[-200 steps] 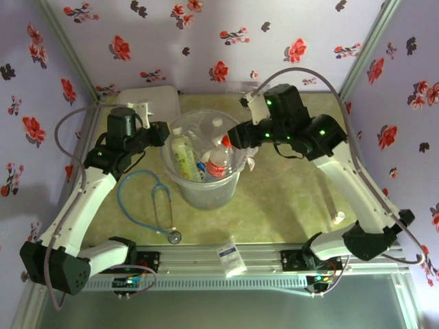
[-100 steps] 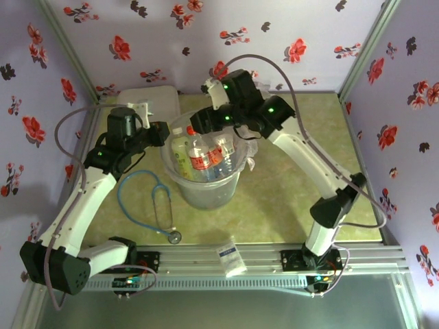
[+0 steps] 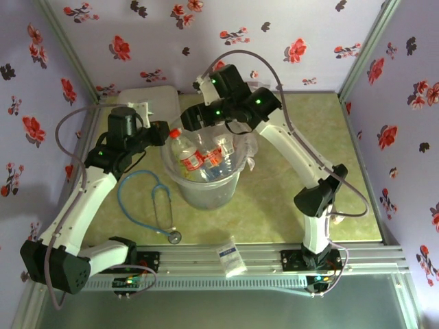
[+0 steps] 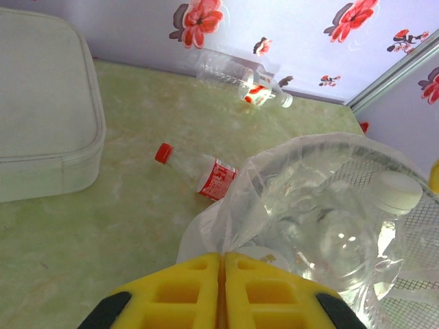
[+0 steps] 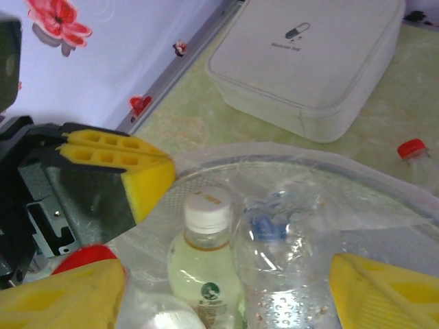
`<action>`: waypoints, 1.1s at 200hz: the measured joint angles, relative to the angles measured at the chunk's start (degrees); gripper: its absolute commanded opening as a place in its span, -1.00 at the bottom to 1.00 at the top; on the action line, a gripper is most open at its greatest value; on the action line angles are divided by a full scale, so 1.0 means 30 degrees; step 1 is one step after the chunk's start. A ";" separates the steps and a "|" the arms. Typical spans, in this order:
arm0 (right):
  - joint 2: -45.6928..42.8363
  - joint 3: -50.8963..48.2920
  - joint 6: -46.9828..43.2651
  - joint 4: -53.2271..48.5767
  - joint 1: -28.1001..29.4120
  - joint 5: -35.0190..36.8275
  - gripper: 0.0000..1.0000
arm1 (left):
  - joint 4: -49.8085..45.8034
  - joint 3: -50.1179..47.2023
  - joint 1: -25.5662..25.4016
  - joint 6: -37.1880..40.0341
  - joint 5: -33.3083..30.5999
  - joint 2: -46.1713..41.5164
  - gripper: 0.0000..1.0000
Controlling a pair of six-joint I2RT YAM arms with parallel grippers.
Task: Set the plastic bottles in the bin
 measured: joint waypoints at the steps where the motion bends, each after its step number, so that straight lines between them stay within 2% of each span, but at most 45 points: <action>1: -0.0007 0.0000 0.0044 -0.0022 -0.0036 0.0015 0.67 | 0.0000 0.0000 0.0000 0.0000 0.0000 0.0000 -0.79; 34: -0.0590 -0.0372 0.0335 0.0007 -0.1188 0.0175 0.75 | 0.0000 0.0000 -0.0015 0.0000 -0.0007 0.0000 -0.79; 72: -0.2769 -0.2951 0.1064 0.1384 -0.2951 0.0197 0.83 | 0.0000 0.0000 -0.0015 0.0000 -0.0007 0.0000 -0.79; 124: -0.5450 -0.8939 0.4816 0.5996 -0.8007 0.0401 0.96 | 0.0007 0.0000 -0.0015 0.0000 -0.0007 0.0015 -0.80; 163: -0.4983 -1.3457 0.9799 1.0972 -1.0812 0.0306 0.98 | 0.0313 0.0000 -0.0015 0.0000 -0.0015 0.0277 -0.80; 188: -0.3577 -1.4783 1.2677 1.3755 -1.1198 0.0699 0.99 | 0.0357 0.0000 -0.0015 0.0000 -0.0022 0.0291 -0.80; 220: -0.0933 -1.4761 1.5664 1.6728 -1.1191 0.1727 0.99 | 0.0211 0.0022 -0.0022 0.0000 -0.0226 0.0248 -0.80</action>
